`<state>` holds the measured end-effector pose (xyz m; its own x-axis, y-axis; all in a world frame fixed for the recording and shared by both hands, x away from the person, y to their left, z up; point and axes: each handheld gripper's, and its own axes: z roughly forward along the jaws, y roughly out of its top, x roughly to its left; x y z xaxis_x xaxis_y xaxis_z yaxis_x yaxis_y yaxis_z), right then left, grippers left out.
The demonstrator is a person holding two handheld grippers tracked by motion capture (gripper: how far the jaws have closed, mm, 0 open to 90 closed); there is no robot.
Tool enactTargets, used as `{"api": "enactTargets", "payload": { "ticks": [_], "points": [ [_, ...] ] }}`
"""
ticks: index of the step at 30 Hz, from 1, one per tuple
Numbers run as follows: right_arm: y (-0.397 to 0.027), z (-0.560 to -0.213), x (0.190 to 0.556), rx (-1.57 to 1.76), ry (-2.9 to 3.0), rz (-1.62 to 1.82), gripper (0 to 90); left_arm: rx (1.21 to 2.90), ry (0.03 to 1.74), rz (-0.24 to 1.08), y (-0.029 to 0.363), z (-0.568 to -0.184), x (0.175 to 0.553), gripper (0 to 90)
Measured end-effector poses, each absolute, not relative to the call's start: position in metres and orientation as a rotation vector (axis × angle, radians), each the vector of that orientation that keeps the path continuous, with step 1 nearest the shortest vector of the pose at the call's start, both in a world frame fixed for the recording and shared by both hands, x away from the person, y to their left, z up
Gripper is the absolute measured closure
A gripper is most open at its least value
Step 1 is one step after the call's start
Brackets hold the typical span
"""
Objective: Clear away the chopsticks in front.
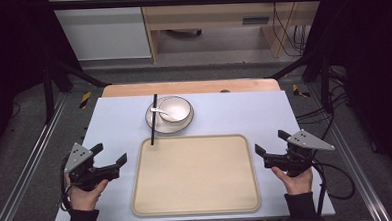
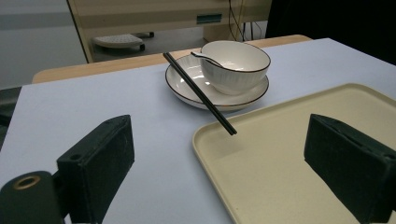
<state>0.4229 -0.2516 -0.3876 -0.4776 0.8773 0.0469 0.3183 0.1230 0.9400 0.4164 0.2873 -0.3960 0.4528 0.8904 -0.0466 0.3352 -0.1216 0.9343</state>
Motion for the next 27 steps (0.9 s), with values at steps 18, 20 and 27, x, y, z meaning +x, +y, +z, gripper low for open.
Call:
{"api": "enactTargets", "payload": {
  "ticks": [18,20,27],
  "points": [
    [-0.252,-0.387,0.421,1.155,1.862,1.358,7.0,1.708,1.055,0.683,0.274,-0.389,0.432,8.2],
    [-0.251,-0.386,0.421,1.155,1.859,1.359,7.1,1.709,1.049,0.683,0.272,-0.387,0.436,8.2],
    [-0.251,-0.386,0.421,1.161,1.858,1.354,7.2,1.725,1.024,0.685,0.264,-0.380,0.447,8.2]
  ]
}}
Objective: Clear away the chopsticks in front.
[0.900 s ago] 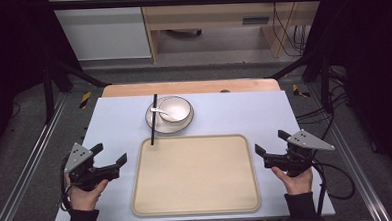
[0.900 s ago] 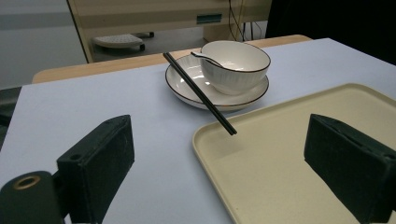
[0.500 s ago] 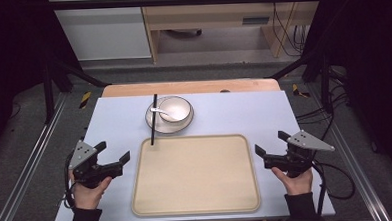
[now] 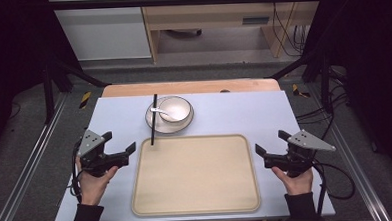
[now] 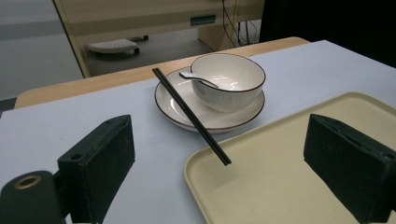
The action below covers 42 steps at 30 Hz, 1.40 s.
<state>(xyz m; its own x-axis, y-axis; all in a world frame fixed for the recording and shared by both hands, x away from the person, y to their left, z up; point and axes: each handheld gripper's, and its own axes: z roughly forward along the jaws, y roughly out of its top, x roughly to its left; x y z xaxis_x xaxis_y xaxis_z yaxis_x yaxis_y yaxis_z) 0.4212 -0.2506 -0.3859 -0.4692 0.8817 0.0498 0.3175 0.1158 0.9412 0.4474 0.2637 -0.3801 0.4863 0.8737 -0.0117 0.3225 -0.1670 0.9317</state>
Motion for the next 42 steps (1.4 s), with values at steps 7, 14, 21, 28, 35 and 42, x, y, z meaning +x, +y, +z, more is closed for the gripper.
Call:
{"api": "enactTargets", "payload": {
  "ticks": [7,14,21,28,35,42],
  "points": [
    [-0.247,-0.385,0.421,1.158,1.857,1.346,7.2,1.715,1.020,0.682,0.260,-0.374,0.463,8.3],
    [-0.247,-0.384,0.420,1.151,1.854,1.351,7.1,1.708,1.041,0.672,0.256,-0.374,0.480,8.6],
    [-0.247,-0.383,0.421,1.147,1.856,1.352,7.1,1.727,1.058,0.676,0.253,-0.375,0.501,9.0],
    [-0.247,-0.384,0.421,1.158,1.855,1.349,7.1,1.773,1.089,0.665,0.247,-0.385,0.520,9.3],
    [-0.247,-0.385,0.423,1.154,1.857,1.337,7.0,1.856,1.115,0.661,0.239,-0.403,0.538,11.2],
    [-0.247,-0.384,0.423,1.155,1.855,1.339,7.0,1.888,1.143,0.663,0.233,-0.416,0.553,14.8]
  ]
}}
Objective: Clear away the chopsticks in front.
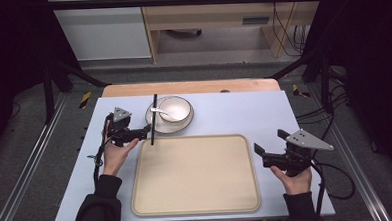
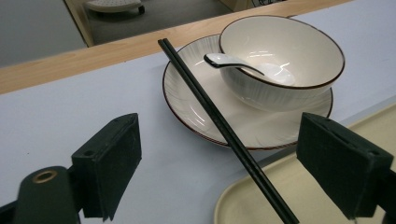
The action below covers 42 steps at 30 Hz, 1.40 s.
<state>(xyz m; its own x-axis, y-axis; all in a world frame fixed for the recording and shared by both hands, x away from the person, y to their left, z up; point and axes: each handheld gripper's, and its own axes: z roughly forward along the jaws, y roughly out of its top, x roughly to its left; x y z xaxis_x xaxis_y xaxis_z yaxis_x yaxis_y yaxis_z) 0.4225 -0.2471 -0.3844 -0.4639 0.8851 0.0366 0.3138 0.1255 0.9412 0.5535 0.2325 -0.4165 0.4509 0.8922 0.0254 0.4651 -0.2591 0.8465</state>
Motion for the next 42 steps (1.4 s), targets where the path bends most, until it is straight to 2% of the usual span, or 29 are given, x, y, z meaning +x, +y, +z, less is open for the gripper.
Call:
{"api": "enactTargets", "payload": {
  "ticks": [10,15,20,23,31,38,42],
  "points": [
    [-0.248,-0.384,0.423,1.158,1.856,1.340,7.1,1.981,1.157,0.664,0.219,-0.422,0.582,21.8],
    [-0.248,-0.384,0.423,1.158,1.856,1.345,7.2,2.012,1.178,0.664,0.213,-0.430,0.593,28.3],
    [-0.248,-0.384,0.423,1.159,1.858,1.346,7.2,2.023,1.196,0.664,0.212,-0.435,0.599,37.0],
    [-0.248,-0.384,0.424,1.159,1.865,1.346,7.3,2.020,1.209,0.643,0.212,-0.440,0.602,46.5],
    [-0.247,-0.384,0.424,1.160,1.866,1.346,7.4,2.027,1.221,0.612,0.212,-0.444,0.606,57.6],
    [-0.247,-0.384,0.424,1.158,1.867,1.345,7.5,2.024,1.209,0.584,0.208,-0.448,0.607,73.1],
    [-0.247,-0.384,0.424,1.158,1.867,1.348,7.5,2.021,1.208,0.581,0.205,-0.450,0.608,76.7]
  ]
}}
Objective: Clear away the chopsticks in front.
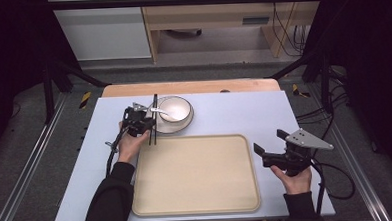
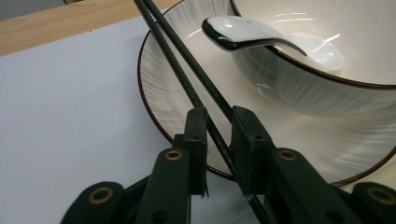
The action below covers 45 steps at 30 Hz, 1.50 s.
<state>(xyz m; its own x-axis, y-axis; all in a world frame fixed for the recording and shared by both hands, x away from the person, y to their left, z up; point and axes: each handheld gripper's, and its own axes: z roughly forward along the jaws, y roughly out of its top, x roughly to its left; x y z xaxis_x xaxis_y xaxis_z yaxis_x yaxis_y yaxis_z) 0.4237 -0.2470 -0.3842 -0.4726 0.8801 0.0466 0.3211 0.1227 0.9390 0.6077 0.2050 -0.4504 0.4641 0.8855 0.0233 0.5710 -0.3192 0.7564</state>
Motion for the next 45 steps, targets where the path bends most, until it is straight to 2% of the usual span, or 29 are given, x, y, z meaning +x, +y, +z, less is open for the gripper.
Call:
{"api": "enactTargets", "payload": {
  "ticks": [7,8,13,24,33,45],
  "points": [
    [-0.247,-0.384,0.424,1.160,1.867,1.350,7.6,2.013,1.215,0.579,0.201,-0.451,0.609,80.8],
    [-0.247,-0.384,0.424,1.159,1.867,1.350,7.6,2.019,1.215,0.584,0.201,-0.452,0.610,76.3],
    [-0.247,-0.385,0.424,1.157,1.868,1.347,7.6,2.028,1.237,0.570,0.199,-0.453,0.614,74.7],
    [-0.247,-0.385,0.424,1.159,1.873,1.352,7.9,1.996,1.295,0.599,0.197,-0.455,0.616,84.5],
    [-0.247,-0.385,0.424,1.155,1.877,1.350,7.9,1.975,1.320,0.614,0.197,-0.454,0.614,84.9],
    [-0.247,-0.385,0.424,1.160,1.875,1.351,7.9,1.897,1.377,0.640,0.217,-0.440,0.601,85.1]
  ]
}}
